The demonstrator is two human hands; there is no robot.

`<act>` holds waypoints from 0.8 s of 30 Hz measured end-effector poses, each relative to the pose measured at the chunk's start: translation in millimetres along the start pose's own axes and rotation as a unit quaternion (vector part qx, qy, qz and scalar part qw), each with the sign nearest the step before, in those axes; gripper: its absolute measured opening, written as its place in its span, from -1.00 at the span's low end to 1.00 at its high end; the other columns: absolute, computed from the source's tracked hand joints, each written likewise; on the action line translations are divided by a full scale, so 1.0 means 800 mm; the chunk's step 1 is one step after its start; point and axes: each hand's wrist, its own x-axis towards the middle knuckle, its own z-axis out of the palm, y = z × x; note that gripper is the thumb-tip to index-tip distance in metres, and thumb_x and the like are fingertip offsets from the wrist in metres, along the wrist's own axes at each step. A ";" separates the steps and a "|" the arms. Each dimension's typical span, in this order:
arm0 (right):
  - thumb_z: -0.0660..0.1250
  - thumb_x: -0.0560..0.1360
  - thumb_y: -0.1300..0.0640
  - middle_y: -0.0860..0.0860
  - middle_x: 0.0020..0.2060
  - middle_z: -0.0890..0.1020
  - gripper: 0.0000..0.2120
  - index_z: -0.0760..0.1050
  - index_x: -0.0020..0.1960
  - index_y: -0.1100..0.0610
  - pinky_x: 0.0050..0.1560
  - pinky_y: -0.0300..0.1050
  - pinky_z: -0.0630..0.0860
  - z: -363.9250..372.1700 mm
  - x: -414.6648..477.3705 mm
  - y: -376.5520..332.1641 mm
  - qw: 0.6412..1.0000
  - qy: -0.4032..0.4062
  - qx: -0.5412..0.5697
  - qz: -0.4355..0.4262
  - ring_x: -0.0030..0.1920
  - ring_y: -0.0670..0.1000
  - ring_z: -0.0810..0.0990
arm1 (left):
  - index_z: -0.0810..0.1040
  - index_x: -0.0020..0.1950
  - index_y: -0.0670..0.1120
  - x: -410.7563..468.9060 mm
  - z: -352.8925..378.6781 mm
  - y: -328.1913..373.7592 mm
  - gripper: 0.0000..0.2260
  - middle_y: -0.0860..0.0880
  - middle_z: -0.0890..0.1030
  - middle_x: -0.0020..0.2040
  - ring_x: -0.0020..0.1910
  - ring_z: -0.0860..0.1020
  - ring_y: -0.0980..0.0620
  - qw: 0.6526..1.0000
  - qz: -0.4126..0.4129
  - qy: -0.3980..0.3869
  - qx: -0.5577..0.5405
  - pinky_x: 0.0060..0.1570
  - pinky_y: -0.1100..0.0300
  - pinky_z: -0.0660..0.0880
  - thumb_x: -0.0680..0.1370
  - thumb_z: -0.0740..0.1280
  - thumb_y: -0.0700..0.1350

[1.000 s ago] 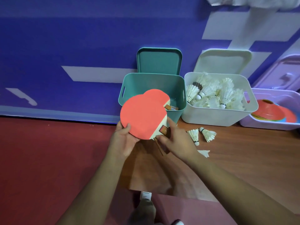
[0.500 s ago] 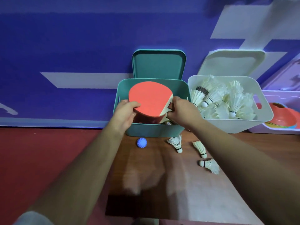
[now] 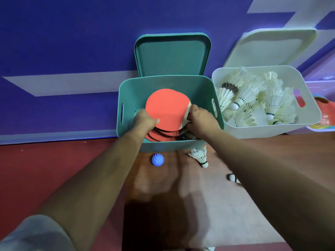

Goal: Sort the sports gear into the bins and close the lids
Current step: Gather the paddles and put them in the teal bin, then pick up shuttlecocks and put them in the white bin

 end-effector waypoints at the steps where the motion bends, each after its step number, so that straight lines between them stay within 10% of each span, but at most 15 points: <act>1: 0.31 0.37 0.21 0.24 0.03 0.54 -0.67 0.37 0.10 0.24 0.00 0.03 0.42 -0.002 -0.003 0.001 1.000 0.002 0.013 -0.008 0.07 0.27 0.52 | 0.55 0.20 -0.22 -0.006 -0.003 0.002 -0.53 -0.21 0.61 0.15 0.17 0.57 -0.18 1.000 0.007 0.000 0.017 0.17 0.01 0.50 0.38 0.54 -0.03; 10: 0.36 0.44 0.11 0.14 0.08 0.50 -0.64 0.50 0.20 0.23 0.23 -0.05 0.37 -0.064 -0.109 0.024 0.965 0.159 0.204 -0.041 0.16 0.14 0.47 | 0.57 0.07 -0.12 -0.137 -0.028 0.042 -0.81 -0.09 0.53 0.04 -0.05 0.55 0.03 0.969 0.183 0.134 -0.097 0.13 0.21 0.45 0.47 0.36 -0.21; 15: 0.36 0.46 0.20 0.01 0.01 0.49 -0.77 0.53 0.11 0.16 0.13 -0.12 0.44 -0.061 -0.187 0.080 0.952 0.187 0.244 0.001 0.06 0.03 0.52 | 0.55 -0.08 -0.01 -0.218 0.012 0.054 -0.83 0.04 0.52 -0.25 -0.29 0.47 0.22 0.949 0.233 0.042 -0.209 -0.16 0.34 0.45 0.50 0.32 -0.29; 20: 0.33 0.43 0.13 0.05 0.00 0.49 -0.72 0.52 0.12 0.19 0.10 -0.06 0.42 -0.012 -0.242 0.159 0.969 0.095 0.218 0.068 0.09 0.10 0.50 | 0.50 -0.12 0.02 -0.237 0.097 0.029 -0.95 -0.03 0.57 -0.29 -0.18 0.61 -0.18 0.969 0.177 -0.055 -0.161 -0.08 -0.02 0.53 0.50 0.35 -0.10; 24: 0.41 0.43 0.04 0.13 0.15 0.46 -0.58 0.47 0.22 0.18 0.16 -0.03 0.40 0.035 -0.272 0.205 0.980 -0.003 0.158 0.117 0.18 0.18 0.45 | 0.48 0.21 -0.16 -0.230 0.161 0.030 -0.65 -0.26 0.55 0.11 0.19 0.49 -0.22 0.995 0.095 -0.041 -0.004 0.12 0.05 0.41 0.51 0.42 -0.04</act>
